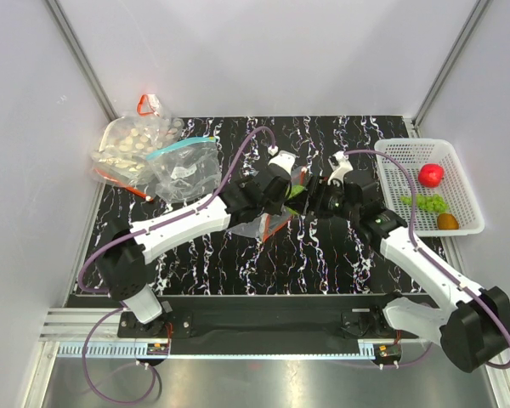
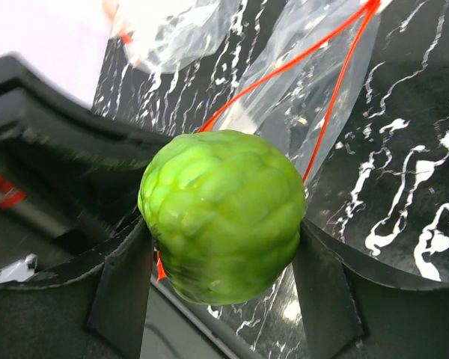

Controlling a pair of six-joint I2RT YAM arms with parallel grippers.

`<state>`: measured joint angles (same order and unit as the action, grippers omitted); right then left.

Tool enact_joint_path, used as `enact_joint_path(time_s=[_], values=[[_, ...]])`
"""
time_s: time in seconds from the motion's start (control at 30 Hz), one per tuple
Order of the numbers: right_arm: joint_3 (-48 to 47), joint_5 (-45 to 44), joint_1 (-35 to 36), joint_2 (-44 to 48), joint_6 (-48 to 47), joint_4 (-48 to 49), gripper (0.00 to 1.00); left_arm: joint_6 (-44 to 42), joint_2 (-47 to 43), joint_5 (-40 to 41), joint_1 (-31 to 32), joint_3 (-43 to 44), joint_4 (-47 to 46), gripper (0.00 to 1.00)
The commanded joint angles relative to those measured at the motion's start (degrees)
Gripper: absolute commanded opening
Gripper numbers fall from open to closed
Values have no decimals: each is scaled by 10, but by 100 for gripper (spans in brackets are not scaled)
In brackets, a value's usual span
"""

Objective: Place the food in the zip-top bag and seal the zipper
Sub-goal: Place the fake fruit in the zipper food storage bag.

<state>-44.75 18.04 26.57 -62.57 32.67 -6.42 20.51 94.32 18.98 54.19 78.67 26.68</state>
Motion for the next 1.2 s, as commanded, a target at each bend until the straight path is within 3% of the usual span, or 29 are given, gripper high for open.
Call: enact_joint_path(time_s=[0.0,0.33,0.5,0.73,0.77,0.87,1.17], values=[[5,-26,4,-13,13,44,31,17,-27,-25,1,20,-29,0],[5,-81,10,-48,15,13,32,41,-60,-61,0,10,-51,0],[-2,-86,13,-59,16,17,38,52,-60,-99,-2,18,-58,0],[-2,-85,15,-39,8,22,64,74,-58,-174,-29,3,-80,0],[0,-84,15,-33,7,20,74,80,-58,-182,-36,-1,-90,0],[2,-81,16,-22,0,7,90,85,-63,-187,-44,-12,-98,0],[-4,-87,16,13,-2,-28,84,87,-62,-187,-44,-17,-100,0]])
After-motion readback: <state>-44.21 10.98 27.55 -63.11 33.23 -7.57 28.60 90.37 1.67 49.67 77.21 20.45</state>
